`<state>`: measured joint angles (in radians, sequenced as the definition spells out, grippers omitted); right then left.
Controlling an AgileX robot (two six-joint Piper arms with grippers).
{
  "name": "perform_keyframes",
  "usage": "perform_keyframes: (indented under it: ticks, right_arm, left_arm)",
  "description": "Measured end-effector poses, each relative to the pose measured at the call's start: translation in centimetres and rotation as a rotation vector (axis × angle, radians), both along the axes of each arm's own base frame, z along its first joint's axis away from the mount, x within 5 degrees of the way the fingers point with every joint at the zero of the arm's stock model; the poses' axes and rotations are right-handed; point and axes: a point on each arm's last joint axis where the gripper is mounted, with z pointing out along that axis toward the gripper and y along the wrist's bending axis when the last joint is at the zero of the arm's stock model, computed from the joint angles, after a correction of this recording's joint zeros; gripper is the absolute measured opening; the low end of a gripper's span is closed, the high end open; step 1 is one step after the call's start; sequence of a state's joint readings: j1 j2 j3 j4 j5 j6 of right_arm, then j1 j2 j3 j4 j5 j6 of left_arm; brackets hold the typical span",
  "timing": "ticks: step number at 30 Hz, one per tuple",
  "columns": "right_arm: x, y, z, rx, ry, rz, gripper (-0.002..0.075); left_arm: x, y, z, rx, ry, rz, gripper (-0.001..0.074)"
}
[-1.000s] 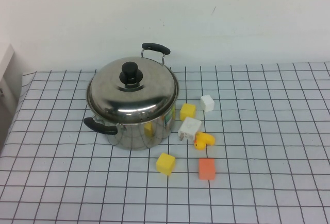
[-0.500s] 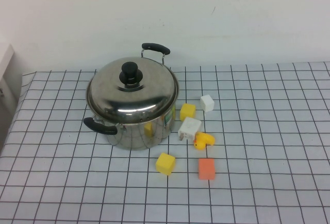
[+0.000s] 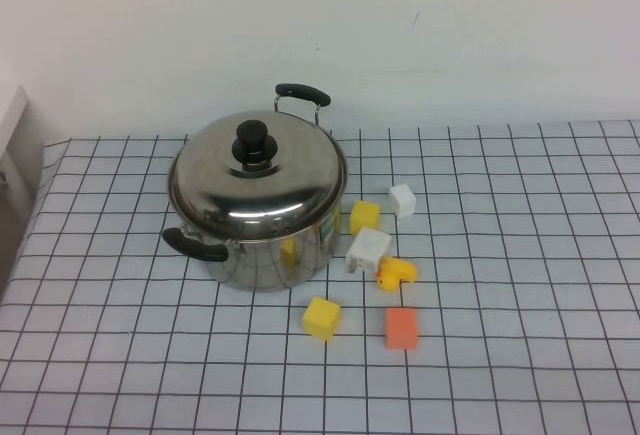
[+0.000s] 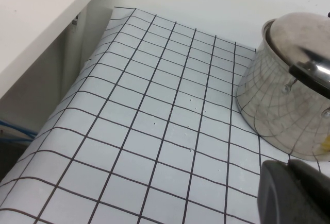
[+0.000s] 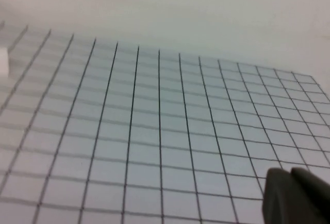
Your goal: Cover the pot
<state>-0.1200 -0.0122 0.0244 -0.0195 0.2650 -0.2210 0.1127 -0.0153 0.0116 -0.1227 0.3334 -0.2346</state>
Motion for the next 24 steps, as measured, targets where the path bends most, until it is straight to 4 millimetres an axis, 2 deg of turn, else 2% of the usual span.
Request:
perform_keyframes:
  ticks: [6, 24]
  right_arm:
    - [-0.06, -0.08, -0.20, 0.139, 0.005, -0.040, -0.0001]
    - [-0.25, -0.19, -0.53, 0.180, 0.053, -0.069, -0.0002]
  left_arm:
    - [0.00, 0.00, 0.00, 0.000, 0.000, 0.000, -0.0003]
    - [0.00, 0.00, 0.00, 0.005, 0.000, -0.001, -0.0003]
